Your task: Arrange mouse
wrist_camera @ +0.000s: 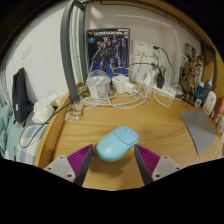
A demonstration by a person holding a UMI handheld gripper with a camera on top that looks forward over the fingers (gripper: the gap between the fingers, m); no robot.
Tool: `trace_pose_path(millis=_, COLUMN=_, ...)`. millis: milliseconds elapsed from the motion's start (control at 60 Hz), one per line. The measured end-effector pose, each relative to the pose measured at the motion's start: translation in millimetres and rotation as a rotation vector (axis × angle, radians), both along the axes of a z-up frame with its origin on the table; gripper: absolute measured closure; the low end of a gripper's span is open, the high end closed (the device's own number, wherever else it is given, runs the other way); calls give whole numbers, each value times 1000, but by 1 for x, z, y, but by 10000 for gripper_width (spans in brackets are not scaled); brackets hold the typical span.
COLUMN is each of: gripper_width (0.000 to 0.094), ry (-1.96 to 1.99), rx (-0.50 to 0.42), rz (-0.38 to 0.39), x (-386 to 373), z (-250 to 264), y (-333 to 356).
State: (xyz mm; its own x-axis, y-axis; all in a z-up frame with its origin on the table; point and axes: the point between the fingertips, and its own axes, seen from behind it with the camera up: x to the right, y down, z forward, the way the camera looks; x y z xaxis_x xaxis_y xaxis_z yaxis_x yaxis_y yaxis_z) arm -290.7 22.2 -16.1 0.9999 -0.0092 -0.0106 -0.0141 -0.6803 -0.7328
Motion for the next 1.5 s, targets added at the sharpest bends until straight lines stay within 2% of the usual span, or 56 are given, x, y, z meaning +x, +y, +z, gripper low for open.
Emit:
trace_pose_path(millis=183, gripper_width=109, ry=14, rx=9, rz=-9, x=-11, z=1, y=31)
trace_pose_path(millis=300, gripper_width=157, ry=-6, rx=2, rz=-6, x=-17, z=0, y=41)
trace_pose_path(millis=333, gripper_width=218, ry=-2, rx=2, rz=-3, x=-20, z=0, y=43)
trace_pose_path(millis=350, gripper_width=217, ry=-3, rx=0, rz=-2, x=-21, z=0, y=43)
trace_pose_path(millis=417, gripper_width=392, ry=-5, rx=-2, rz=17, x=-26, z=-1, y=45)
trace_pose_path(millis=583, gripper_width=477, ry=-2, rx=-23, rz=33, x=-29, z=-2, y=45)
trace_pose_path(millis=600, gripper_width=456, ry=-2, rx=-25, rz=34, x=-29, z=-2, y=45)
trace_pose_path(millis=633, gripper_width=528, ry=-4, rx=-24, rz=34, x=-28, z=-2, y=44)
trace_pose_path(millis=700, gripper_width=568, ry=-17, rx=-23, rz=41, x=-28, z=-3, y=43)
trace_pose_path(millis=717, gripper_width=625, ry=-20, rx=-20, rz=45, x=-28, z=-2, y=43)
trace_pose_path(millis=800, gripper_width=605, ry=-20, rx=-13, rz=81, x=-31, z=-2, y=44)
trace_pose_path(millis=917, gripper_width=606, ry=8, rx=7, rz=88, x=-28, z=10, y=41)
trace_pose_path(millis=1050, gripper_width=606, ry=8, rx=141, rz=83, x=3, z=87, y=53)
trace_pose_path(millis=1150, gripper_width=606, ry=-13, rx=281, rz=50, x=52, z=170, y=71)
trace_pose_path(millis=1300, gripper_width=605, ry=-88, rx=417, rz=-3, x=159, z=261, y=83)
trace_pose_path(millis=1383, gripper_width=603, ry=-113, rx=441, rz=-15, x=222, z=280, y=80)
trace_pose_path(millis=1500, gripper_width=606, ry=-128, rx=394, rz=-31, x=305, z=254, y=72)
